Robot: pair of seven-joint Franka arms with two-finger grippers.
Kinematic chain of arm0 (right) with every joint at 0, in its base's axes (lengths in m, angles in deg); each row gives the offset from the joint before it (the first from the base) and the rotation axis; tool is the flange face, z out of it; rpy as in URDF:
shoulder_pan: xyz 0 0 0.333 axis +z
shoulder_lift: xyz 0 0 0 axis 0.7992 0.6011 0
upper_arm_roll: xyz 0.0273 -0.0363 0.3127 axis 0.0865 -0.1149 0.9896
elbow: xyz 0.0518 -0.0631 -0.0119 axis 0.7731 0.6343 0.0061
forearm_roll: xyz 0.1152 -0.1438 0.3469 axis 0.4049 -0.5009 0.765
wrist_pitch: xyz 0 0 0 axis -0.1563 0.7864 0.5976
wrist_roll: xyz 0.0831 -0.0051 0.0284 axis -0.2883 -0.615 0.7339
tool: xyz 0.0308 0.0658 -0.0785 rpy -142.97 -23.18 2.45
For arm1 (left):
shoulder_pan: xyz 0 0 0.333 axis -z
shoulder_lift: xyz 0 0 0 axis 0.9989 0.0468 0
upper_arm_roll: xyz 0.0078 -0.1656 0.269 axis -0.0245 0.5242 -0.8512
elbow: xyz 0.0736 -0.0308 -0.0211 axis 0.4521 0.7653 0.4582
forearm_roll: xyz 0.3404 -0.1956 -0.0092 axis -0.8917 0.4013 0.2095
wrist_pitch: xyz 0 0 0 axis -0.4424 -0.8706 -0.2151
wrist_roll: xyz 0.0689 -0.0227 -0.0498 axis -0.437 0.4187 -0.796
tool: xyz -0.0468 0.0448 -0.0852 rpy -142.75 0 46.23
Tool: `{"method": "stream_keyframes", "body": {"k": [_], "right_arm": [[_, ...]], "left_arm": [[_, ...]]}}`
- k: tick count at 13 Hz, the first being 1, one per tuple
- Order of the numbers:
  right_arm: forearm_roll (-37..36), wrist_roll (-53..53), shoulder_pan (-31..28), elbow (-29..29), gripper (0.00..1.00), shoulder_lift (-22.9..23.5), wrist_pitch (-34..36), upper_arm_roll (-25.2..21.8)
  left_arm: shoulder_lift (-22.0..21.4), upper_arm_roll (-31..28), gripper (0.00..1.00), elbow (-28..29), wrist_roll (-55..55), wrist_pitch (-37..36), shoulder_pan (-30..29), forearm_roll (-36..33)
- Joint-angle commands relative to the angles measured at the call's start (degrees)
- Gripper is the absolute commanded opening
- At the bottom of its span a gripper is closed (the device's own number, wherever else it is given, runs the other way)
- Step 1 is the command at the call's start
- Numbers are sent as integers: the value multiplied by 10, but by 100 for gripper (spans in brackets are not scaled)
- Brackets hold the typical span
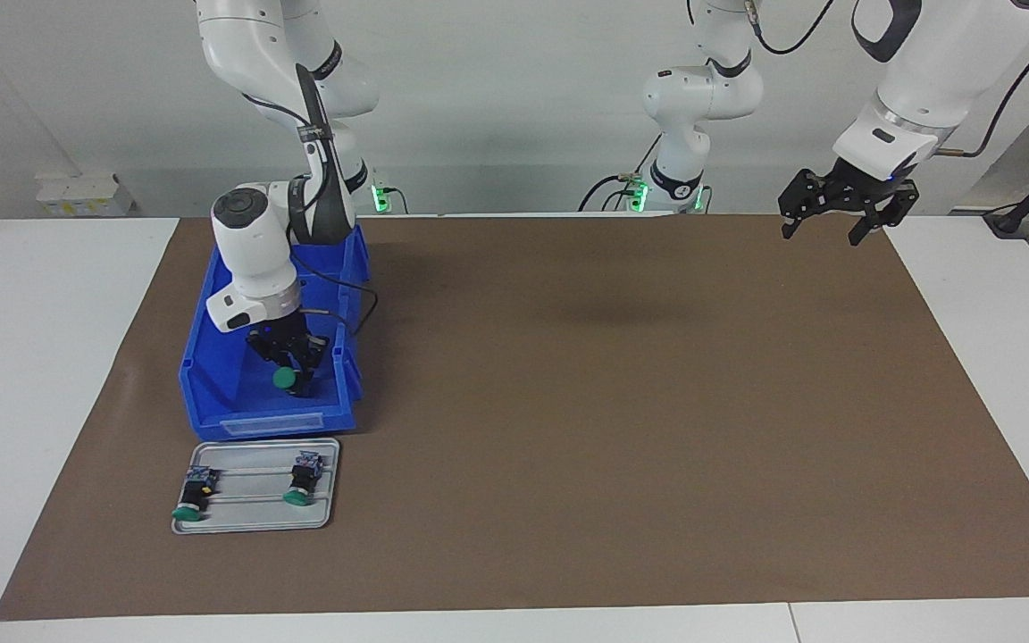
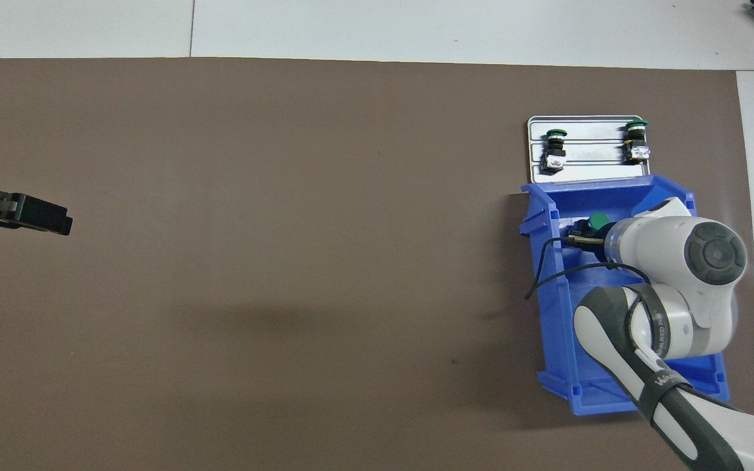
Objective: Place and press button with both arms
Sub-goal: 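Lower the green button into the blue bin and open the right gripper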
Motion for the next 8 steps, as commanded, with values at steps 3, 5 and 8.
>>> {"method": "stream_keyframes", "body": {"k": [3,5,8], "right_arm": [[-8,-34,-3,7,84,-4,-11,8],[-8,-47,0,6,90,-5,-8,9],[-8,-43,-1,-1,90,-20,26,9]], "left_arm": [[-18,3,100,20,3,6,-7,2],[-18,3,100,20,3,6,-7,2],[-18,3,100,20,3,6,-7,2]]}}
